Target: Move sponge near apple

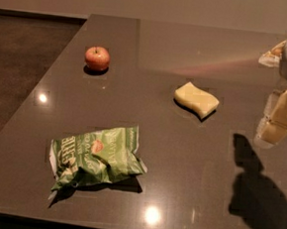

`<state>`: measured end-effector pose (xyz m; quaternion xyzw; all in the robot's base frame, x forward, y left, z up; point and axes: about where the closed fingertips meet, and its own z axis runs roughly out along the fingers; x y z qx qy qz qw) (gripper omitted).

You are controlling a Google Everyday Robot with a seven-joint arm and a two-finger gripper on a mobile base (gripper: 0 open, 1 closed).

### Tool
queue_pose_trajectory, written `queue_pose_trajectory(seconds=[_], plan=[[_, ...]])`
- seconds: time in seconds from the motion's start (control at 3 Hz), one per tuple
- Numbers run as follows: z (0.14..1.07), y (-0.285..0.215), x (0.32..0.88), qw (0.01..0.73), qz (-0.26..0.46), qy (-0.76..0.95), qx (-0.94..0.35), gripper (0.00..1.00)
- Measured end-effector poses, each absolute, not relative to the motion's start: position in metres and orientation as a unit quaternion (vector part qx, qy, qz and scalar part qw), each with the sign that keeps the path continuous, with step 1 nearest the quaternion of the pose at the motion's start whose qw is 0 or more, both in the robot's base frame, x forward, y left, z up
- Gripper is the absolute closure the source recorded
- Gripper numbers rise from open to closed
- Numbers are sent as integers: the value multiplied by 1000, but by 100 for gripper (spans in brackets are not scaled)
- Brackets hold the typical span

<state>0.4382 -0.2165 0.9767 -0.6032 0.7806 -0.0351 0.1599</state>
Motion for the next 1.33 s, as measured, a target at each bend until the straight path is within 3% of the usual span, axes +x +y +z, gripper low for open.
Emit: queue_pose_trajectory(seconds=[0.33,1.33], plan=[[977,-215,440,160,-35,782,-601,0],[941,-197,515,166,6,817,-553,0]])
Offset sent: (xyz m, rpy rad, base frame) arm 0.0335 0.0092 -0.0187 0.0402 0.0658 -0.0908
